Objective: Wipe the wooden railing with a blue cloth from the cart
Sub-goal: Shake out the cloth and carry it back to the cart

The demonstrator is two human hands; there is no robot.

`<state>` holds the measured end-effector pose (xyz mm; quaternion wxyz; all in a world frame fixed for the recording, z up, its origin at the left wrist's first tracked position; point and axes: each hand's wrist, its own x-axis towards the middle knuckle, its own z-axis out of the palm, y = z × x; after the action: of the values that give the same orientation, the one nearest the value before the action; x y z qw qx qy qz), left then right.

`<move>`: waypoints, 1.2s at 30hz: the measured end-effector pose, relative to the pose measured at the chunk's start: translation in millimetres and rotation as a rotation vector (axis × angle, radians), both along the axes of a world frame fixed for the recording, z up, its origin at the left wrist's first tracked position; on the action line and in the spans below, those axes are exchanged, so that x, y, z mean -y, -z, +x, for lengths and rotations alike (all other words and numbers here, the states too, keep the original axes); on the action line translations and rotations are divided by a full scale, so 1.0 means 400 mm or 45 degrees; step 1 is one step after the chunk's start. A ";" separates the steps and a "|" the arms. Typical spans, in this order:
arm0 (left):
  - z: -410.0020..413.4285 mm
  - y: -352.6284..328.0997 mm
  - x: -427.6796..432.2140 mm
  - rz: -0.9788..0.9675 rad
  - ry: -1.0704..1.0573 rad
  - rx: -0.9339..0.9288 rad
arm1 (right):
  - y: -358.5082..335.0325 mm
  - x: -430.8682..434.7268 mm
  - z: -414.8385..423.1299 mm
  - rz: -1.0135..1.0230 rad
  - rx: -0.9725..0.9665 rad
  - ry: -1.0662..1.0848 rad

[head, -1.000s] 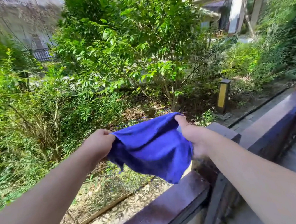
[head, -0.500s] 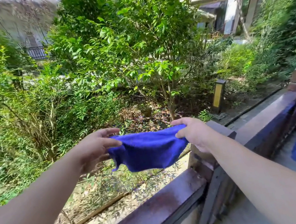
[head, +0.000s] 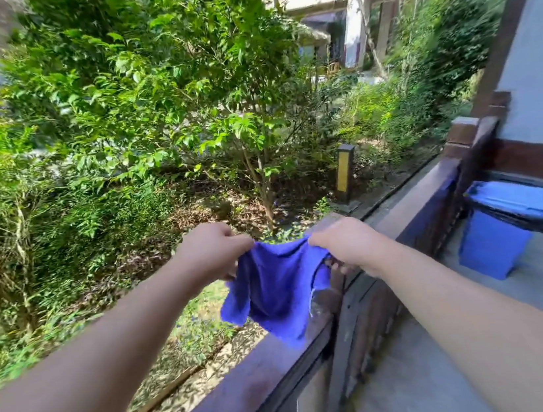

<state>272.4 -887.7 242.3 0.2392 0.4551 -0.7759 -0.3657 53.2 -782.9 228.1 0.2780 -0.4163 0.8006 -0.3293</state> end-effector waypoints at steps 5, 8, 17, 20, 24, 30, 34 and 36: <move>-0.208 -0.003 -0.107 0.476 0.345 -0.271 | 0.004 -0.113 -0.034 -0.142 0.428 0.017; -0.333 -0.001 -0.180 0.393 0.474 -0.203 | 0.003 -0.183 -0.110 -0.127 0.268 -0.101; -0.702 0.001 -0.322 -0.568 0.816 0.302 | -0.003 -0.449 -0.472 -0.354 -0.316 0.259; -0.855 0.013 -0.383 -0.632 0.997 0.434 | -0.019 -0.565 -0.595 -0.385 -0.278 0.334; -1.068 0.001 -0.511 -0.824 1.039 0.300 | -0.017 -0.774 -0.749 -0.272 -0.352 0.561; -1.347 -0.023 -0.750 -1.132 1.342 0.137 | -0.019 -1.070 -0.895 0.096 -0.679 0.858; -1.477 -0.015 -0.908 -1.145 1.533 0.071 | -0.014 -1.241 -0.927 0.148 -0.724 1.042; -1.532 -0.006 -0.984 -1.131 1.635 0.039 | -0.009 -1.317 -0.930 0.198 -0.709 1.144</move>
<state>-340.4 -494.1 244.8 0.1297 -0.2165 -0.9642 -0.0812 -318.9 -256.0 231.7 -0.0833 -0.0824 0.9655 -0.2326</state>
